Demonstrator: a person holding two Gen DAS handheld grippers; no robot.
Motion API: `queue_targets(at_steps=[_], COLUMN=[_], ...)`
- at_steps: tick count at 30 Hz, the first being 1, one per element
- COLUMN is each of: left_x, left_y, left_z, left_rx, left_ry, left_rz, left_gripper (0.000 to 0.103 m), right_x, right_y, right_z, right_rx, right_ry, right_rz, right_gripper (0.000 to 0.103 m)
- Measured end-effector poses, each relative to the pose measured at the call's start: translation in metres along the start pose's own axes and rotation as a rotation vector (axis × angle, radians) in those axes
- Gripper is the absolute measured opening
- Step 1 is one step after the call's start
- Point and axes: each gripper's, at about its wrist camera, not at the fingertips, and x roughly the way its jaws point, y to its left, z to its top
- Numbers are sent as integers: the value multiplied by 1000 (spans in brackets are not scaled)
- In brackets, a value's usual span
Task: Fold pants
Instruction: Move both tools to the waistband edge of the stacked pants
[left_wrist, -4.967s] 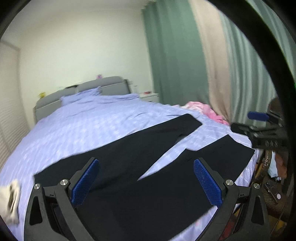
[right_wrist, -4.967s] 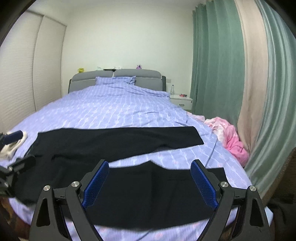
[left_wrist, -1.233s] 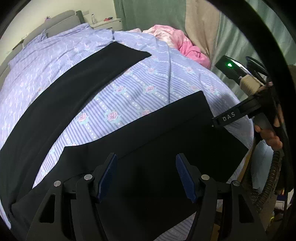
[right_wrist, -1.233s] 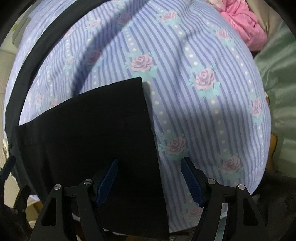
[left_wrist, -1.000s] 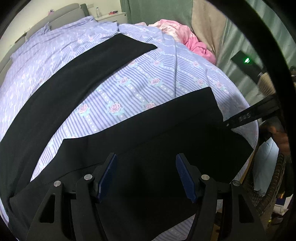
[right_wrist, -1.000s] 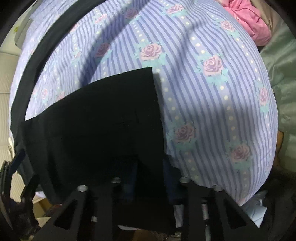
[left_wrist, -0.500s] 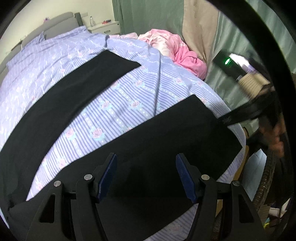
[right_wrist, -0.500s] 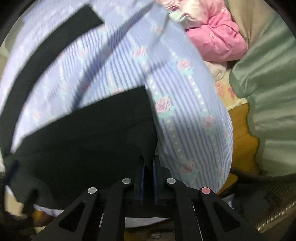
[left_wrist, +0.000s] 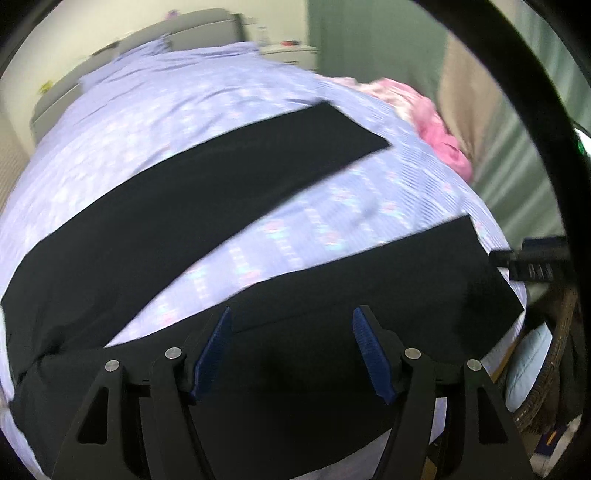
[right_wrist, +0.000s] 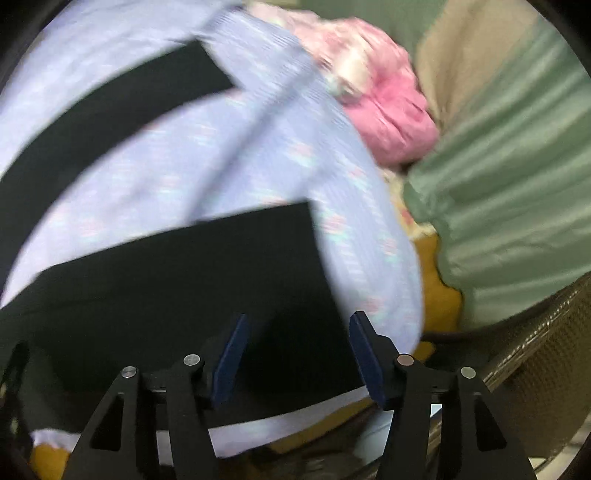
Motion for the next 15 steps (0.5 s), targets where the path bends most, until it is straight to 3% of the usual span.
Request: queue_targets(at_steps=[8, 11, 15], left_x=[-60, -77, -100], left_y=[101, 143, 199], left_z=[-42, -69, -109], left_rx=[-102, -109, -170], left_ry=[-71, -65, -34], left_rz=[117, 221, 259], left_gripper=[68, 68, 68], right_x=[-42, -54, -65], right_y=[128, 177, 229], right_z=[-28, -46, -75], right_rx=[-175, -216, -234], right_ry=[-98, -125, -107], right_rz=[247, 283, 350], right_gripper=[67, 67, 67])
